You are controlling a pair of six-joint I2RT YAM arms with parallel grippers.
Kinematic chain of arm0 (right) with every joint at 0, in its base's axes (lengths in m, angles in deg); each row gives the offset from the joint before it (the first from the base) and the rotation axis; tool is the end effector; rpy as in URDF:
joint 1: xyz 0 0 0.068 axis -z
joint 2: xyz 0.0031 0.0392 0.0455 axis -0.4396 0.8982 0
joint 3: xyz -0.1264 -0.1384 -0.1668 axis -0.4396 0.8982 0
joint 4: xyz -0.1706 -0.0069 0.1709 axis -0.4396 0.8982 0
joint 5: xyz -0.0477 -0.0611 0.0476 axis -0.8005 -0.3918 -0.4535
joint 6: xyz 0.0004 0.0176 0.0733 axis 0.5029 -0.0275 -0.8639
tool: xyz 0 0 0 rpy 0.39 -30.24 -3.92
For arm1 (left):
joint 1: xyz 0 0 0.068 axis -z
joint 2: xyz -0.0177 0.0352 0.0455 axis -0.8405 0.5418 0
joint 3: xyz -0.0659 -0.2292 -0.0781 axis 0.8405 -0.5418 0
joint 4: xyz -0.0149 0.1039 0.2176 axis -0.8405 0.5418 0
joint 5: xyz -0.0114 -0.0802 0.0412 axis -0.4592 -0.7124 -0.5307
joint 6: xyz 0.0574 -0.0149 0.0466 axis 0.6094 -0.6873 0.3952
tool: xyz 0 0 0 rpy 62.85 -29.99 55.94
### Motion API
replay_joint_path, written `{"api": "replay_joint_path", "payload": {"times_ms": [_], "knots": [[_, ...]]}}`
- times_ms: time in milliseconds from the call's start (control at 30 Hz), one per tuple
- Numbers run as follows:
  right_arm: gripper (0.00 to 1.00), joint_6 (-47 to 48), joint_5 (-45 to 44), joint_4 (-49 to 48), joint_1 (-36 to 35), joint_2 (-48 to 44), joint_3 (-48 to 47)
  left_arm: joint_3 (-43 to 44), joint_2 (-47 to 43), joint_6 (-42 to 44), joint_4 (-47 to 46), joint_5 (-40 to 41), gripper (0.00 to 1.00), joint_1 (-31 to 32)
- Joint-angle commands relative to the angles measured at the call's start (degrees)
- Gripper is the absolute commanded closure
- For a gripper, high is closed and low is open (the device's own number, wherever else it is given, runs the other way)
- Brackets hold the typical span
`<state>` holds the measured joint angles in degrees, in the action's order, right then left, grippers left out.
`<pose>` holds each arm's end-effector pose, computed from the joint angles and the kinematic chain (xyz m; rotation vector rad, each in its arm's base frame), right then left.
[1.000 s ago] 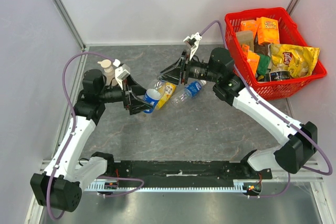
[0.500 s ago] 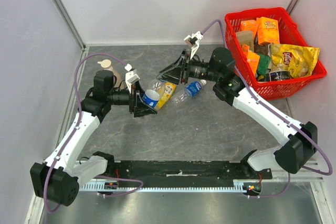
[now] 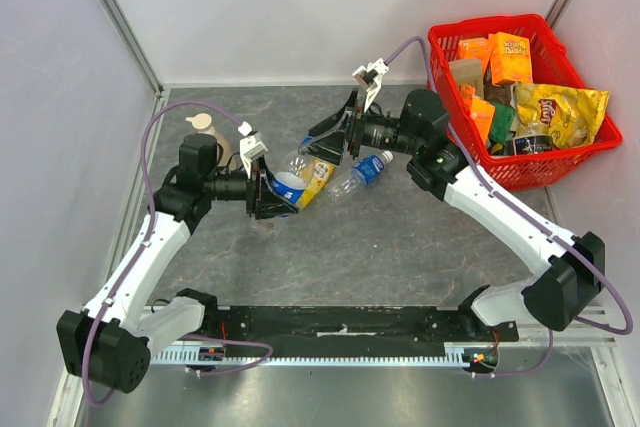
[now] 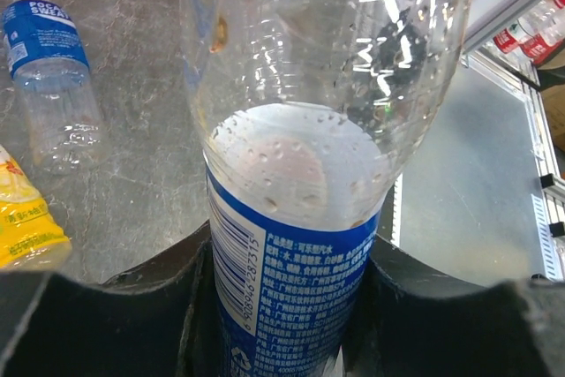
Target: Unscrew the bottle caps
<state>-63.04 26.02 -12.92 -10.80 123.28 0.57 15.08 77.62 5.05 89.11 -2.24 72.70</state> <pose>0.2370 0.2292 0.3984 -0.6447 1.5711 1.5074 0.1895 -0.1121 0.2998 0.9759 1.7418 -1.2955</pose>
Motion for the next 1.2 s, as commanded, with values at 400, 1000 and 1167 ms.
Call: {"api": "replay_joint_path", "payload": {"times_ms": [400,1000,1167], "knots": [[0.02,1.7,-10.5,5.4,6.1,-7.7,4.7,3.6,2.6,4.7,6.7,14.6,0.72,5.0],[0.02,-4.4,2.5,6.1,14.3,-3.3,17.8,5.3,11.1,2.9,16.7,47.8,0.74,19.7],[0.04,-6.0,5.5,4.0,14.2,0.3,18.6,3.1,8.8,2.3,16.4,55.8,0.74,24.0]]}}
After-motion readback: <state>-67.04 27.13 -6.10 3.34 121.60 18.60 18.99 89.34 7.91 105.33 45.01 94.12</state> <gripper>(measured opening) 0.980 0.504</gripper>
